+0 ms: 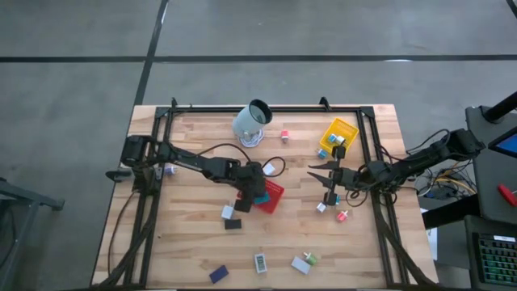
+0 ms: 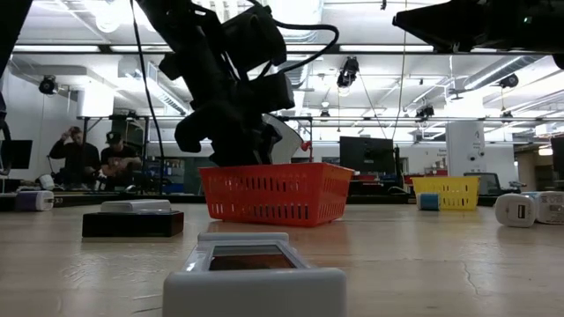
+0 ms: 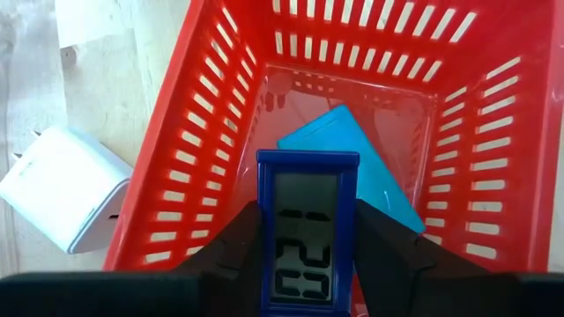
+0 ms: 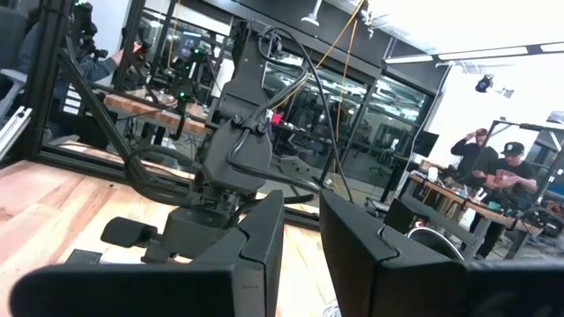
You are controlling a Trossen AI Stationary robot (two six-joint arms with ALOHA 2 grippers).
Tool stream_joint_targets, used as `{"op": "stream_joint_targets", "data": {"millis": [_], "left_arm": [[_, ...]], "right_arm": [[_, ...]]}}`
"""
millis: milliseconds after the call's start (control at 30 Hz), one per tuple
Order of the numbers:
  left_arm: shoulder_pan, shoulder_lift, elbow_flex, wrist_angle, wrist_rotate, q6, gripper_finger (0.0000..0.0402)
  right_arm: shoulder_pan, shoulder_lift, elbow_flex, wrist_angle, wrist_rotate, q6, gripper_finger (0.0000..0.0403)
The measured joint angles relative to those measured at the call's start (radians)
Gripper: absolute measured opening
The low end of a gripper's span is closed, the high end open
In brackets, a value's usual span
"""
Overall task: Pick & Place Office items
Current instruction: Put the top blue digital clock into the red basket, then put the black digital clock into the red basket
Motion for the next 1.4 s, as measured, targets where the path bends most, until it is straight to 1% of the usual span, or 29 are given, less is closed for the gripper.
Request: {"op": "stream_joint_targets", "data": {"millis": [100, 267, 367, 700, 1033, 1233, 1400], "left_arm": [[0.0, 0.0, 0.0, 0.0, 0.0, -0.001, 0.0134], [0.0, 0.0, 0.0, 0.003, 0.0, -0.003, 0.0197], [0.0, 0.0, 0.0, 0.009, 0.0, -0.003, 0.0209], [-0.001, -0.011, 0.0, 0.02, 0.0, 0.007, 0.0207], [-0.002, -0.09, 0.004, 0.013, -0.016, 0.011, 0.0208], [-0.015, -0.166, 0.003, -0.054, -0.043, -0.019, 0.0209], [-0.053, -0.231, 0.003, -0.152, -0.118, -0.092, 0.0209]], "right_arm": [[0.0, 0.0, 0.0, 0.0, 0.0, 0.0, 0.0072], [0.0, 0.0, 0.0, 0.0, 0.0, 0.0, 0.0072], [0.0, 0.0, 0.0, 0.0, 0.0, 0.0, 0.0072], [0.0, 0.0, 0.0, 0.0, 0.0, 0.0, 0.0072], [0.0, 0.0, 0.0, -0.009, 0.0, 0.002, 0.0072], [0.0, 0.0, 0.0, -0.01, 0.0, 0.003, 0.0072], [0.0, 0.0, 0.0, -0.014, 0.0, 0.004, 0.0072]]}}
